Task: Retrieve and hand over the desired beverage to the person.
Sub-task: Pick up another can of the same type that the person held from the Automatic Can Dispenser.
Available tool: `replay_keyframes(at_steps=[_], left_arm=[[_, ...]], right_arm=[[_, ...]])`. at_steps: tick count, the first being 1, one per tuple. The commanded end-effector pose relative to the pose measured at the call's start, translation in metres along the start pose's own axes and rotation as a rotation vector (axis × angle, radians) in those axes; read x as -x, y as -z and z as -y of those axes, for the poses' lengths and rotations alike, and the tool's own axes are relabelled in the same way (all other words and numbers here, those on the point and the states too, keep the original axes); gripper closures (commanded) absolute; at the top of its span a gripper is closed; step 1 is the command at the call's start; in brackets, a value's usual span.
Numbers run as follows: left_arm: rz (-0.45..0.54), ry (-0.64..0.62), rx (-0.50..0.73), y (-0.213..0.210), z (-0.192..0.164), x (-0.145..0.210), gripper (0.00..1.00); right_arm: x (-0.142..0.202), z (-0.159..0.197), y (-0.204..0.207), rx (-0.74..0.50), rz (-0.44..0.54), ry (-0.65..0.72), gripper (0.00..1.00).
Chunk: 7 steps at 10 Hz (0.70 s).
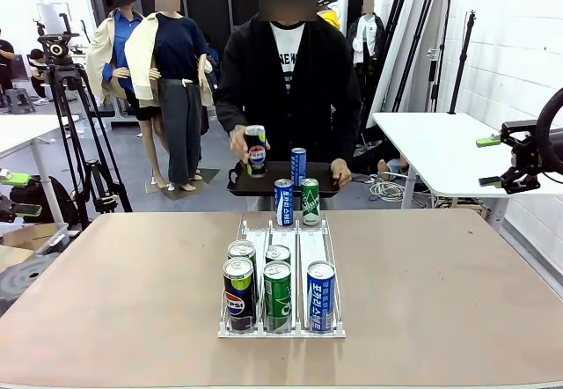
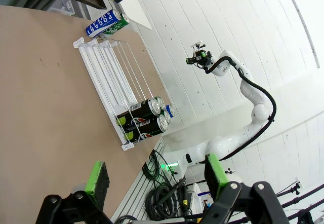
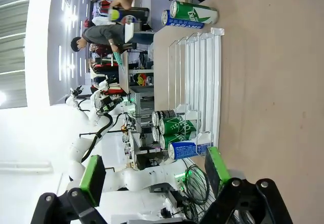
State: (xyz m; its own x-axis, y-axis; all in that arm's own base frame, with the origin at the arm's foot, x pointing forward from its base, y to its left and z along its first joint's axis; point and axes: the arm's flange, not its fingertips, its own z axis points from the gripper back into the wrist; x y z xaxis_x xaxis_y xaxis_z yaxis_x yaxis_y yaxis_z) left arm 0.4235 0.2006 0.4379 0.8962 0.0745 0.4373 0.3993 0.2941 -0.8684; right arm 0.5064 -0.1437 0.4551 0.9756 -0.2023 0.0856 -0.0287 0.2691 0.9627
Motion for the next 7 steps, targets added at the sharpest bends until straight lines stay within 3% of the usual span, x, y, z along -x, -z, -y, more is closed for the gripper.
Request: replay_keyframes(at_steps=[1, 7], left_arm=[[-0.002, 0.004, -0.005, -0.0009, 0.0015, -0.0004, 0.0], [-0.002, 0.004, -0.005, -0.0009, 0.0015, -0.0004, 0.0]], right_arm=[[-0.0004, -0.0002, 0.0008, 0.011, 0.004, -0.009, 0.0], [-0.0004, -0.0002, 0.0008, 0.011, 0.004, -0.009, 0.0]])
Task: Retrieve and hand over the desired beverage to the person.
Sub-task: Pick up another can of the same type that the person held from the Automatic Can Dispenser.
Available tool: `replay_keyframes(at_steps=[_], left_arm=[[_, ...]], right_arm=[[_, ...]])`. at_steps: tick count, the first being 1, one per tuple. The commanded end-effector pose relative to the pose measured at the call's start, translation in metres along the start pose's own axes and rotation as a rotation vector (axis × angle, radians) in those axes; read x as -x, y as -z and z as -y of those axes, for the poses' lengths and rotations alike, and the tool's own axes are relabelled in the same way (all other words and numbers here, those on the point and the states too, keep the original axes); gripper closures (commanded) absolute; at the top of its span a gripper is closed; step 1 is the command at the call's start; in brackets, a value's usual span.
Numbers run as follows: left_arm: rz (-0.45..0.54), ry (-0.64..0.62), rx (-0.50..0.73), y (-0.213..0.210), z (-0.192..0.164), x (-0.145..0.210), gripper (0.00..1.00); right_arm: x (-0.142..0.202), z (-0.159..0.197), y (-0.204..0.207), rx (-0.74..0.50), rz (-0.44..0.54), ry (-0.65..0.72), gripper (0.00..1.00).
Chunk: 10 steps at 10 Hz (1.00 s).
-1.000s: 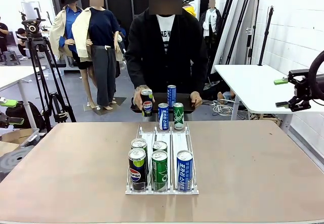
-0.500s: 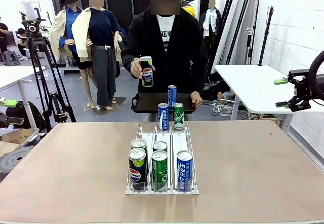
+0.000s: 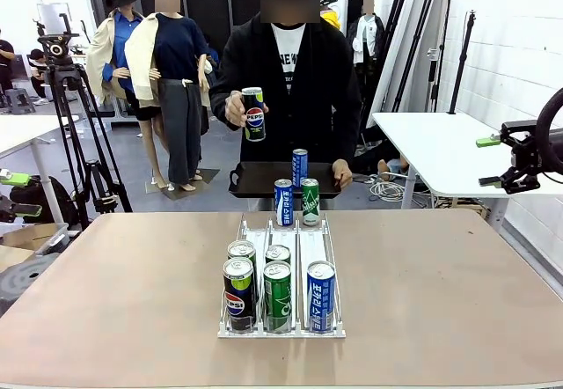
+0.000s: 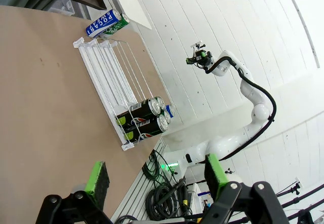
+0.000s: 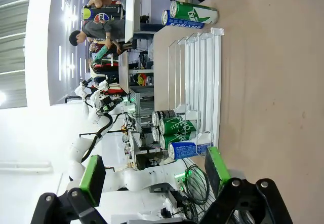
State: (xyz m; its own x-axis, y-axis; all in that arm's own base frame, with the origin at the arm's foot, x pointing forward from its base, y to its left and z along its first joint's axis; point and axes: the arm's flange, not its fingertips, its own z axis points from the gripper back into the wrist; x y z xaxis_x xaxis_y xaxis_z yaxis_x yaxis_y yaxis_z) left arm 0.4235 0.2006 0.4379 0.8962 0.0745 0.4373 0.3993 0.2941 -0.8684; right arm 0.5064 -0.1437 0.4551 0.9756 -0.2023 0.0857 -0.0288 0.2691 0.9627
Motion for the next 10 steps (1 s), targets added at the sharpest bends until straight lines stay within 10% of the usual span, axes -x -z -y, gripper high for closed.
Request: replay_keyframes(at_steps=[1, 10], left_arm=[[-0.002, 0.004, -0.005, -0.0009, 0.0015, -0.0004, 0.0], [-0.002, 0.004, -0.005, -0.0009, 0.0015, -0.0004, 0.0]], right_arm=[[-0.0004, -0.0002, 0.0008, 0.011, 0.004, -0.009, 0.0], [-0.0004, -0.0002, 0.0008, 0.011, 0.004, -0.009, 0.0]])
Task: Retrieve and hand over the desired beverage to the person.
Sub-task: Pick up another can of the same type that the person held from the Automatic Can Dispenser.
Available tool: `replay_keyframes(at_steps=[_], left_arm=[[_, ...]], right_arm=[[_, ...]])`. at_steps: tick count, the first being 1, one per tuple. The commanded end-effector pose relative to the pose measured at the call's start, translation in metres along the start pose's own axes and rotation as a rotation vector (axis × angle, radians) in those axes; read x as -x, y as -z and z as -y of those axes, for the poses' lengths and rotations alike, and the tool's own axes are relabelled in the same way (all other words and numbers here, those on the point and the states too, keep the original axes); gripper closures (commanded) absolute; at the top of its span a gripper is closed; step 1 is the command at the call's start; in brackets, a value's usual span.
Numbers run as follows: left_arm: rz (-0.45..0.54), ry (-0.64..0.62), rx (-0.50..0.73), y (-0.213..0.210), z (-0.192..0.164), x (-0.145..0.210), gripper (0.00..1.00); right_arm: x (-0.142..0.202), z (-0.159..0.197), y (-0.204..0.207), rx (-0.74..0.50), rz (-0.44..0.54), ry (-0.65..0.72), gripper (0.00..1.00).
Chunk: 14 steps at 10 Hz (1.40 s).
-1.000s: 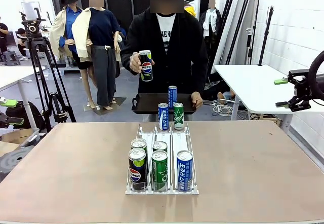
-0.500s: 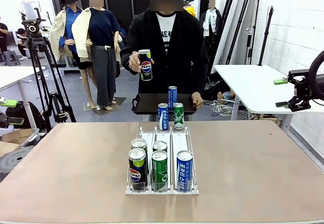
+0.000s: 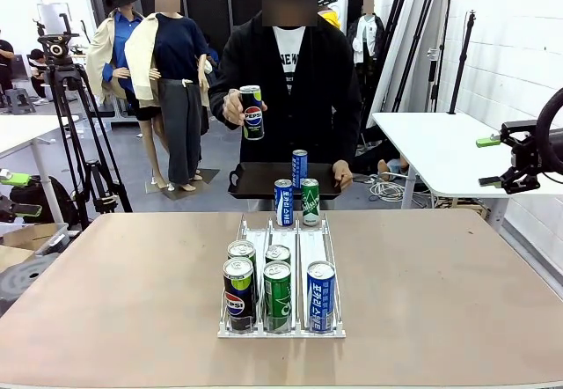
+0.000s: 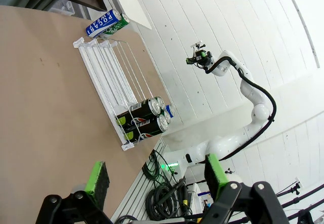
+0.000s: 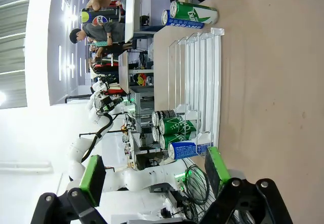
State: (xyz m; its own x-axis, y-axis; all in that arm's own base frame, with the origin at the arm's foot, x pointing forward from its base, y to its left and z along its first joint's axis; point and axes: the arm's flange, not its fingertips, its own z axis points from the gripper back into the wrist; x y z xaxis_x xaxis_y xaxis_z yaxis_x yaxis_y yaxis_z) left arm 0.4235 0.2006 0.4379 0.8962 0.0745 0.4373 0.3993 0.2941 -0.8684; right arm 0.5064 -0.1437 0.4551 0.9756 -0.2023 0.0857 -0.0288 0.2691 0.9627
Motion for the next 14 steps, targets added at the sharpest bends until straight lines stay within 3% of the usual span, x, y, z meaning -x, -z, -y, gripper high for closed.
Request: replay_keyframes(at_steps=[1, 14], left_arm=[[-0.002, 0.004, -0.005, -0.0009, 0.0015, -0.0004, 0.0], [-0.002, 0.004, -0.005, -0.0009, 0.0015, -0.0004, 0.0]], right_arm=[[-0.0004, -0.0002, 0.0008, 0.011, 0.004, -0.009, 0.0], [-0.0004, -0.0002, 0.0008, 0.011, 0.004, -0.009, 0.0]])
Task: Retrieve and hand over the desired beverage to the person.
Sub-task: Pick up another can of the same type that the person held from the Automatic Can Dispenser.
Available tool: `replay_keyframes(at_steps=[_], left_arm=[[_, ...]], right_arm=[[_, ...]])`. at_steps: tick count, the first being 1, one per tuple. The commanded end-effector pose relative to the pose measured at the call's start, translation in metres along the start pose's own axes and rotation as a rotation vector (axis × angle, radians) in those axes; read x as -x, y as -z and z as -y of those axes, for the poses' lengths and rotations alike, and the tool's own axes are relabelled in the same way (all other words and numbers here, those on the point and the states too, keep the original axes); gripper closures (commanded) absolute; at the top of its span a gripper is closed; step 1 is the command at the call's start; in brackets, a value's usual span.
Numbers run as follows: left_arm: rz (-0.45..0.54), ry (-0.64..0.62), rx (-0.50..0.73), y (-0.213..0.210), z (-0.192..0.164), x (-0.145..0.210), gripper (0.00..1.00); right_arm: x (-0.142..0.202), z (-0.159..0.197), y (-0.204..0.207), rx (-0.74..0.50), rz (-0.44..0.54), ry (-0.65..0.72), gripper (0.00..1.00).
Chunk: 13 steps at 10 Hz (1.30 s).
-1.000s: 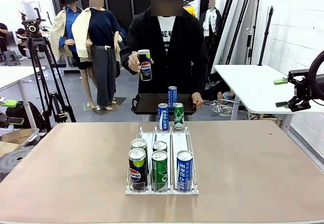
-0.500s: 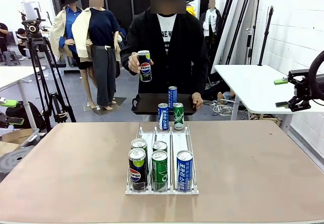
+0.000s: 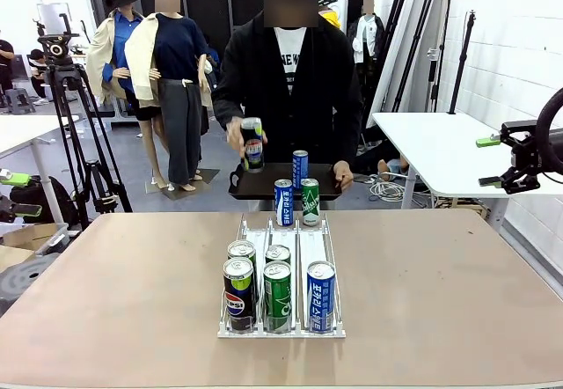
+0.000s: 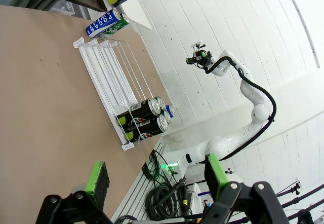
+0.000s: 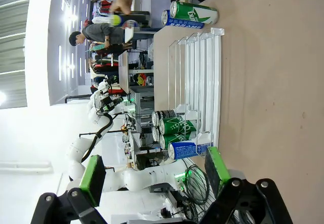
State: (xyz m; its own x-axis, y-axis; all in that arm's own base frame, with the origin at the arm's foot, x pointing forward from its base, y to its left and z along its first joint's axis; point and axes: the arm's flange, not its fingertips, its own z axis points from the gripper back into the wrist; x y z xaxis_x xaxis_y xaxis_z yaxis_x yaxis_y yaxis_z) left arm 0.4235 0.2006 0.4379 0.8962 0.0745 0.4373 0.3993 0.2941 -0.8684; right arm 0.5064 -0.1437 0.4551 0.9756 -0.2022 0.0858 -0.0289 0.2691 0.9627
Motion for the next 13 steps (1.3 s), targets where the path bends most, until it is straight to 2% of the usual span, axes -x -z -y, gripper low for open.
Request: replay_keyframes(at_steps=[1, 13], left_arm=[[-0.002, 0.004, -0.005, -0.0009, 0.0015, -0.0004, 0.0], [-0.002, 0.004, -0.005, -0.0009, 0.0015, -0.0004, 0.0]], right_arm=[[-0.0004, -0.0002, 0.0008, 0.011, 0.004, -0.009, 0.0], [-0.0004, -0.0002, 0.0008, 0.011, 0.004, -0.009, 0.0]])
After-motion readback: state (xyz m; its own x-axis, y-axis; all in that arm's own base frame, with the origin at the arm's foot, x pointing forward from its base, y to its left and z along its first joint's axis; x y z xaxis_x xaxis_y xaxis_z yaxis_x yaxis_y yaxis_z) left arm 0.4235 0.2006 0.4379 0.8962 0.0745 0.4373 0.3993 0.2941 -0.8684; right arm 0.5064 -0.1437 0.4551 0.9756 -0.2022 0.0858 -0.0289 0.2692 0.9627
